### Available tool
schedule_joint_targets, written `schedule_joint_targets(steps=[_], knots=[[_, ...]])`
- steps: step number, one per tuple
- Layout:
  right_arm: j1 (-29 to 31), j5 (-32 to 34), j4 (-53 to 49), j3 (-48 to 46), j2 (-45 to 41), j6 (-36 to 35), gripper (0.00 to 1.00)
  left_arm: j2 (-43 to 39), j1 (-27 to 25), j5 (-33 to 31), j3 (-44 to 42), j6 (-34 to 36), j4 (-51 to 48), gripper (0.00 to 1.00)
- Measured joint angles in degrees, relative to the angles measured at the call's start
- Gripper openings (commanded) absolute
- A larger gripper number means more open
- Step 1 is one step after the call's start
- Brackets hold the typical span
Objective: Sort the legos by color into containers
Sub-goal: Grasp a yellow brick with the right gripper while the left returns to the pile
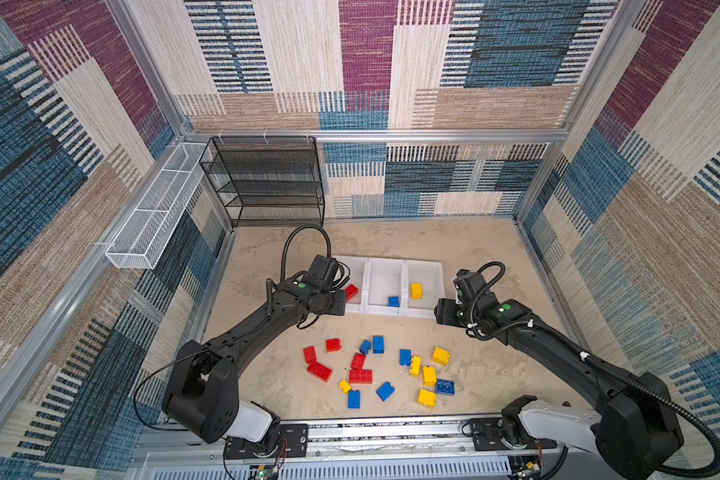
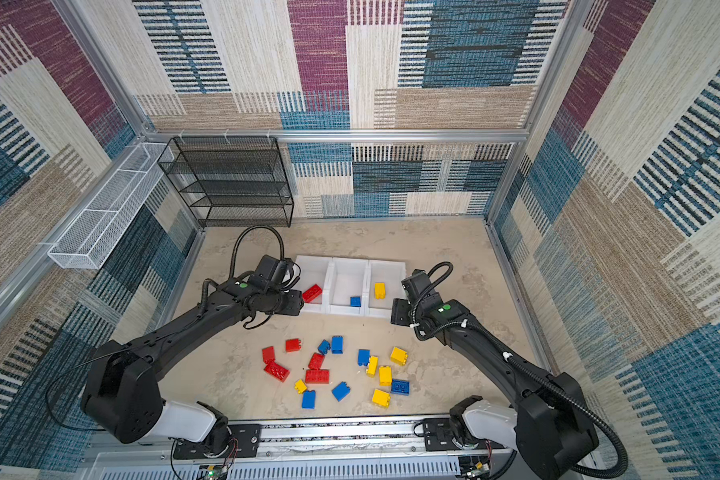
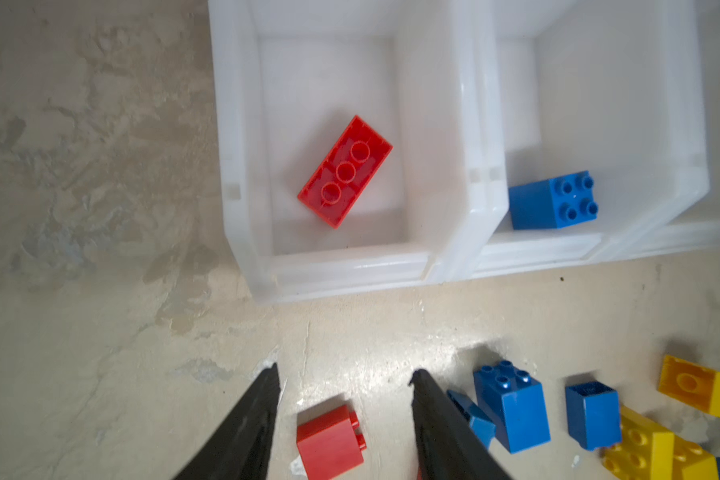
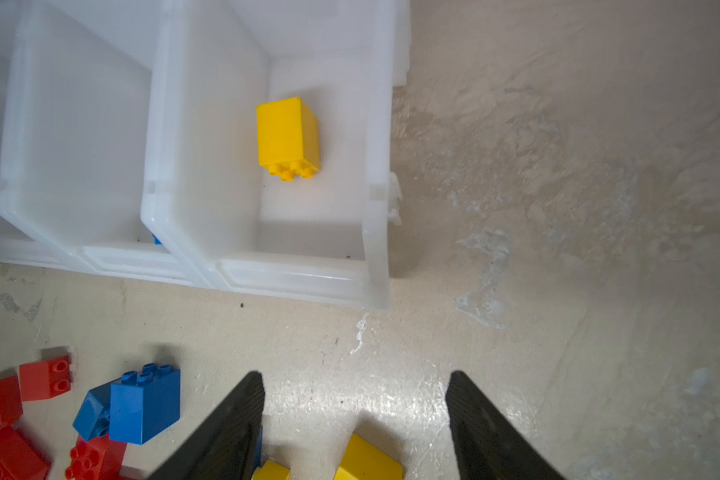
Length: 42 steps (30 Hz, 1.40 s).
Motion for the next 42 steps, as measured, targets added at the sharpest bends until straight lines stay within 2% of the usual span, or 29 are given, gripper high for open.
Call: schedule_joint_targets(steps=[7, 14, 24, 42], knots=[[1.7, -1.0, -2.3, -1.8, 0.7, 0.3, 0.70, -6.3, -0.2, 1.7, -5.2, -4.0, 1.6, 0.55], [8.5, -1.5, -3.8, -4.0, 2.8, 5.9, 0.76, -10.2, -1.2, 2.9, -9.2, -7.1, 3.0, 0.55], [9.3, 0.4, -4.9, -5.7, 1.6, 13.4, 0.75, -14.6, -1.8, 2.9, -12.8, -8.5, 3.5, 0.55], [11.4, -0.1, -4.8, -8.5, 2.6, 17.8, 0.60, -14.8, -2.4, 4.7, -15.7, -11.2, 7.0, 0.55]])
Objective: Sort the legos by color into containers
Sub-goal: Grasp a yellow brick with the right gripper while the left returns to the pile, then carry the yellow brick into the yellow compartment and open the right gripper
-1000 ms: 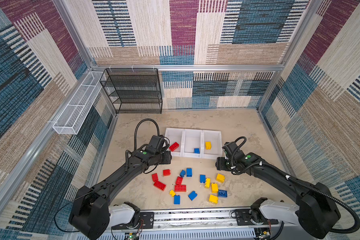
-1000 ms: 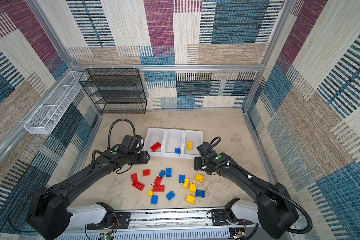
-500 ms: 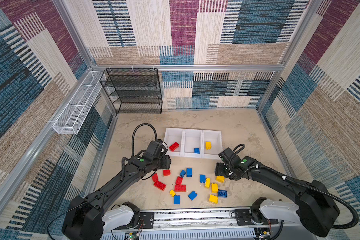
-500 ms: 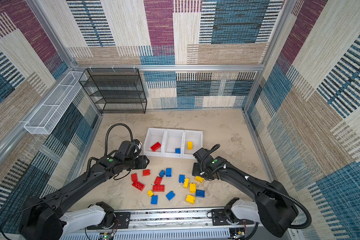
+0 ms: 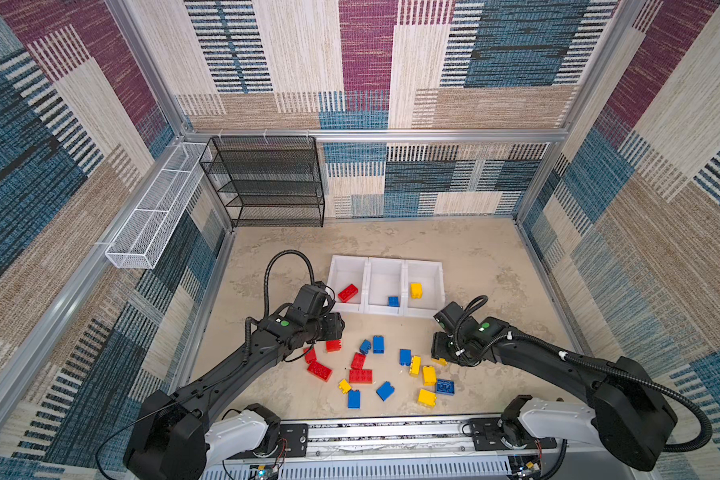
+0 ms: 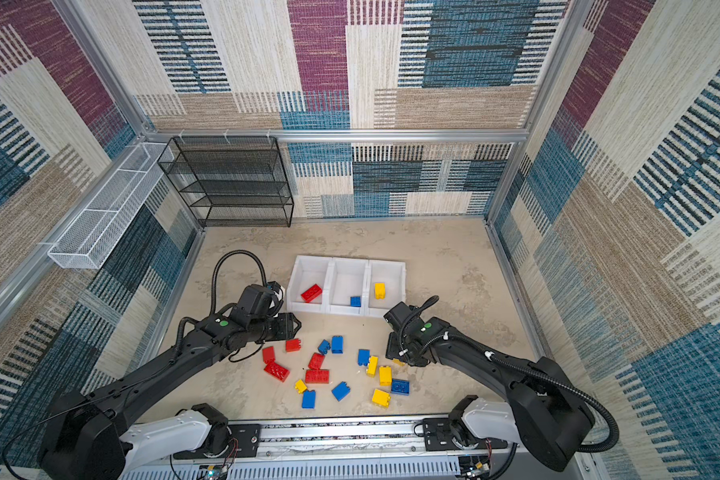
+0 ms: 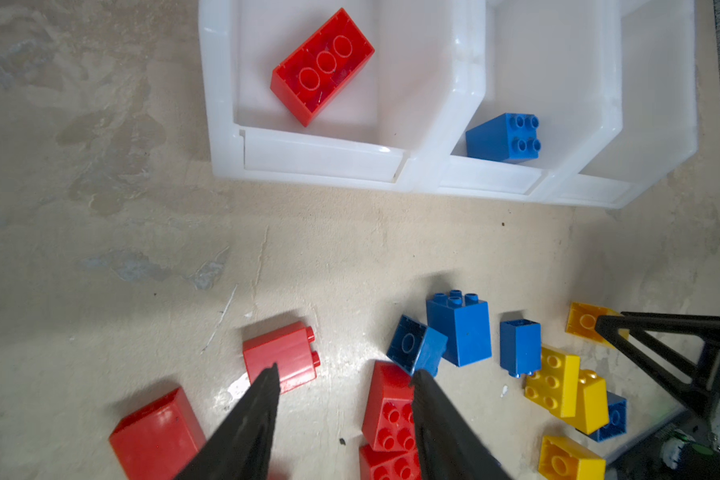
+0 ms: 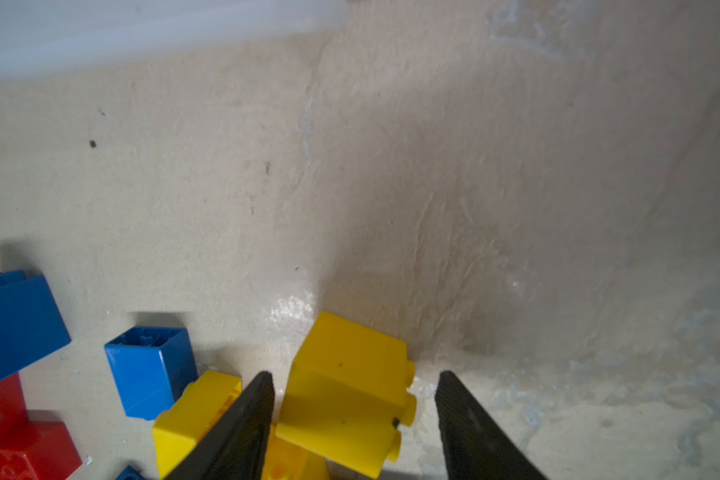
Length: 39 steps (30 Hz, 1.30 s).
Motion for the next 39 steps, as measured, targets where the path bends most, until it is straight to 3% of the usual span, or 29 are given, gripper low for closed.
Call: schedule_joint_targets(steps=[5, 8, 15, 20, 29, 39], knots=[[0.0, 0.0, 0.5, -0.3, 0.0, 0.4, 0.46, 0.0, -0.2, 0.1, -0.1, -0.4, 0.9, 0.55], [0.1, 0.0, 0.8, -0.5, -0.1, 0.5, 0.44, -0.3, -0.3, 0.1, -0.3, -0.4, 1.0, 0.55], [0.1, 0.1, -0.3, 1.4, -0.4, 0.5, 0.43, -1.0, -0.4, 0.1, -0.3, -0.6, 1.1, 0.55], [-0.9, 2.3, -2.1, 12.2, 0.8, -3.8, 0.43, -1.6, -0.5, 0.0, -0.3, -0.6, 0.5, 0.55], [-10.1, 4.0, 2.1, 28.4, 14.1, -16.3, 0.44, -2.2, -0.6, -0.3, -0.1, -0.6, -0.8, 0.55], [-13.9, 3.5, 6.4, 34.0, 24.8, -23.9, 0.50, -2.4, -0.7, -0.5, 0.3, -1.3, -2.1, 0.55]])
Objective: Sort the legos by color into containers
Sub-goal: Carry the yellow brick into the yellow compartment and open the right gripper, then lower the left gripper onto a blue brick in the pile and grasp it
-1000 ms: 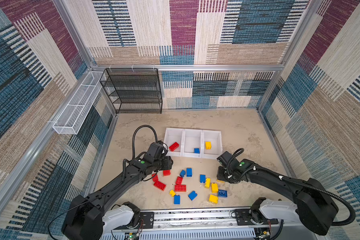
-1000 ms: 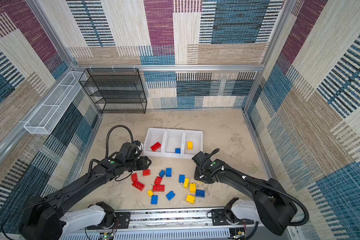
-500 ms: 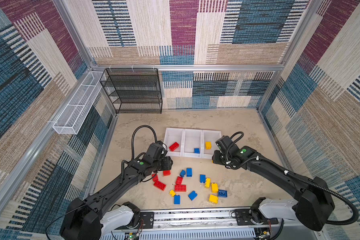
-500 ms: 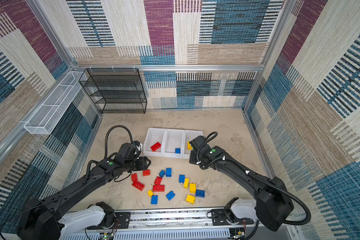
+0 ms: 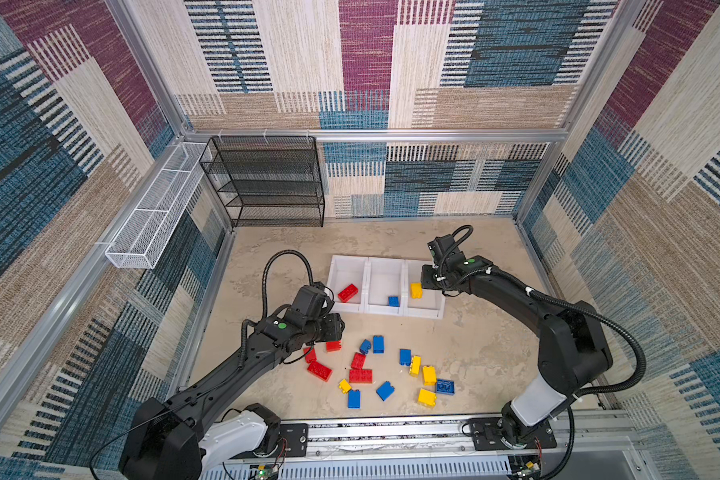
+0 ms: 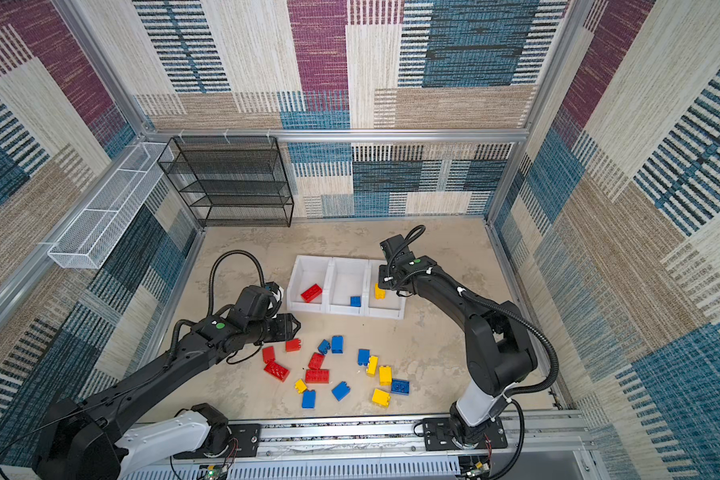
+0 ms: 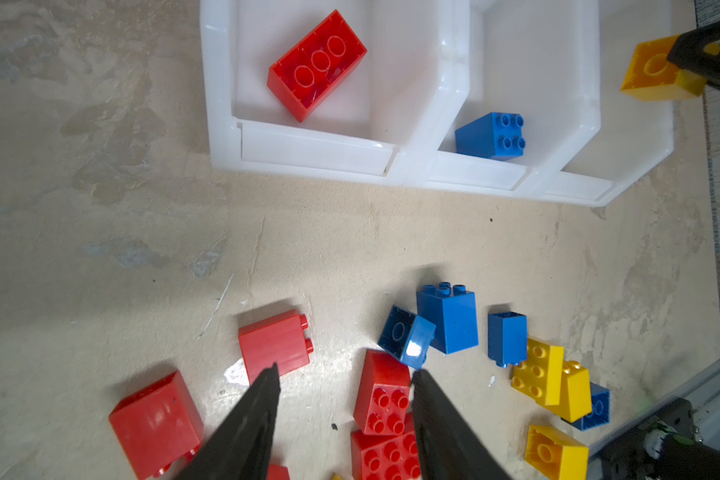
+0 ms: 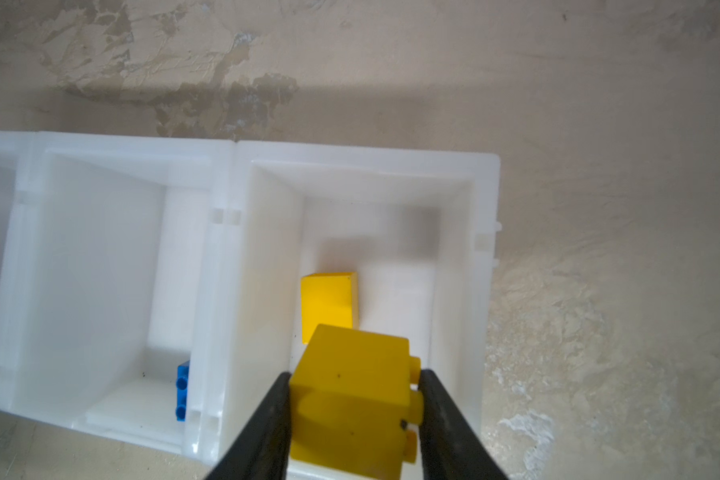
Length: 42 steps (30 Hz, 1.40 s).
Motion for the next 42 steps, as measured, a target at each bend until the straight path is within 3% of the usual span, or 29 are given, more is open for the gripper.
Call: schedule_joint_targets(steps=[4, 7, 27, 33, 42], knots=[[-0.4, 0.0, 0.3, 0.1, 0.8, -0.7, 0.66, -0.5, -0.1, 0.0, -0.4, -0.7, -0.2, 0.55], [-0.3, -0.4, 0.5, -0.1, 0.5, -1.0, 0.70, -0.5, -0.1, 0.0, -0.5, -0.7, -0.7, 0.55], [-0.3, -1.5, 1.0, -3.0, -5.2, -0.4, 0.71, -0.8, -1.5, 0.0, -0.7, -0.9, -1.2, 0.55], [-0.3, -2.6, 1.2, -4.4, -6.3, 0.1, 0.70, 2.7, -5.2, 0.0, 1.1, -0.6, -1.5, 0.55], [-0.3, -3.5, 1.5, -6.1, -8.2, 1.1, 0.70, 14.1, -12.2, 0.2, 7.4, 2.6, -1.4, 0.50]])
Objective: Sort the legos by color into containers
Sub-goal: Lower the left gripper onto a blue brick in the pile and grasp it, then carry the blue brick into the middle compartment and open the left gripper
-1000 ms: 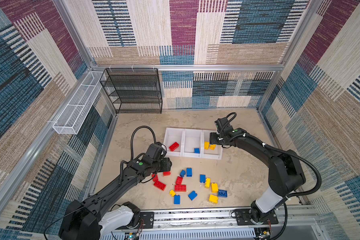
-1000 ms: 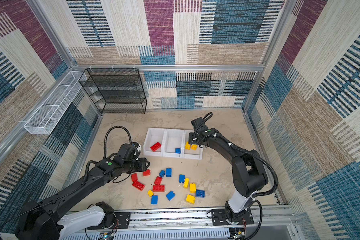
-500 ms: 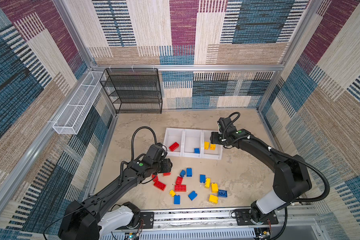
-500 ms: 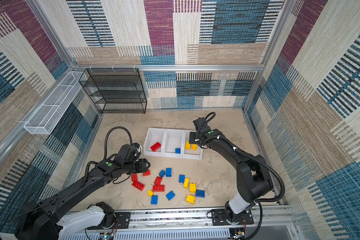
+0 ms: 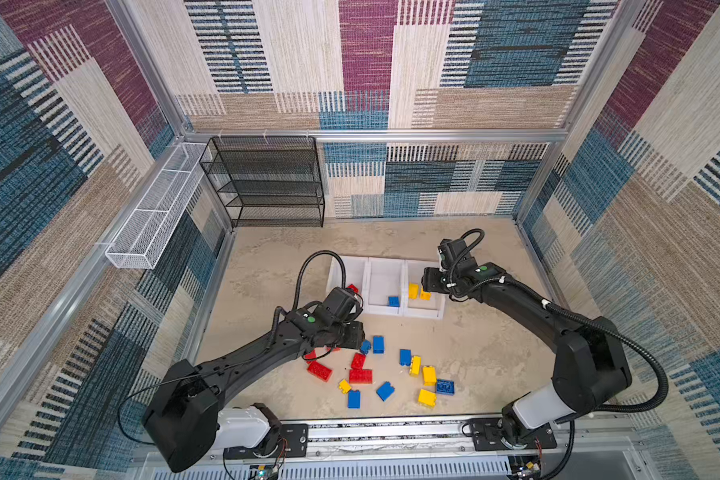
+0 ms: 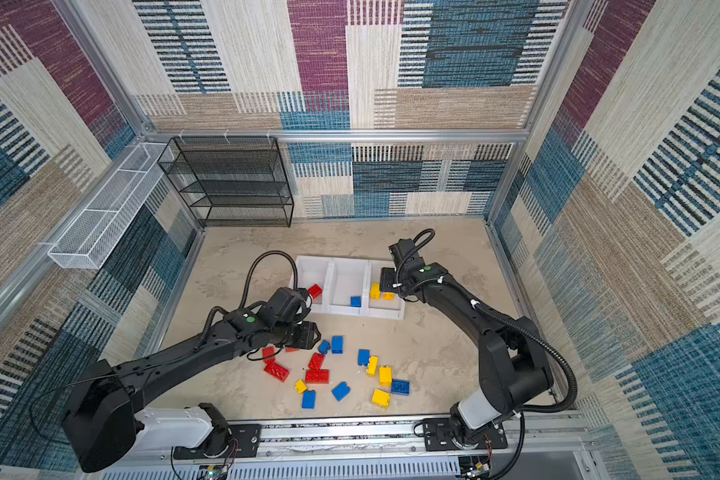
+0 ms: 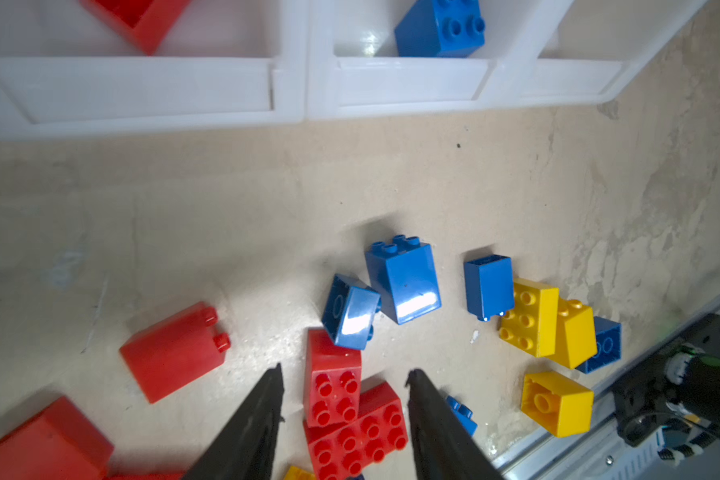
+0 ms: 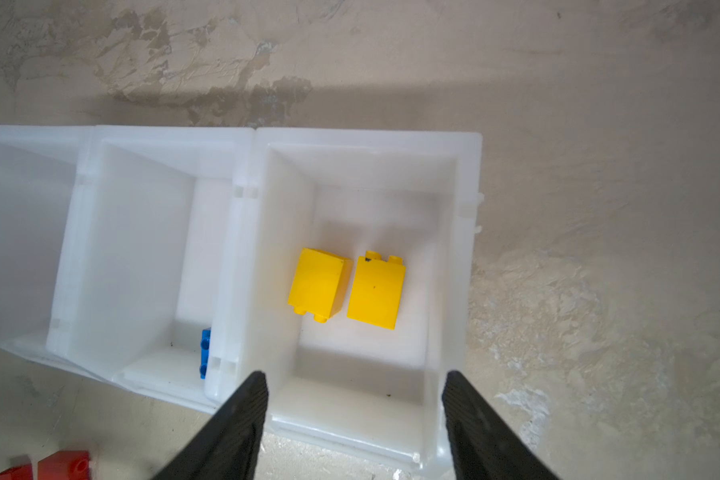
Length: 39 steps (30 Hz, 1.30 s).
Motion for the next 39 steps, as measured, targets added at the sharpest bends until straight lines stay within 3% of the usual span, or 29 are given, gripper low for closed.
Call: schedule_joint_targets(steps=[9, 24, 28, 34, 39], knots=[[0.0, 0.0, 0.2, -1.5, -1.3, 0.5, 0.69, 8.4, -2.3, -0.2, 2.9, 2.7, -0.2, 0.42], [0.0, 0.0, 0.5, -3.2, -2.3, 1.5, 0.69, 14.4, -3.5, -1.6, 4.5, 5.2, -0.2, 0.31], [0.0, 0.0, 0.6, -3.5, -2.8, 1.6, 0.69, 15.1, -3.6, -1.8, 4.9, 5.6, -0.2, 0.25], [0.0, 0.0, 0.6, -3.8, -3.9, 1.7, 0.69, 14.4, -3.7, -3.0, 5.6, 5.7, -1.1, 0.23], [0.0, 0.0, 0.4, -4.3, -5.5, 1.7, 0.68, 12.5, -3.7, -3.3, 11.0, 6.3, -3.1, 0.23]])
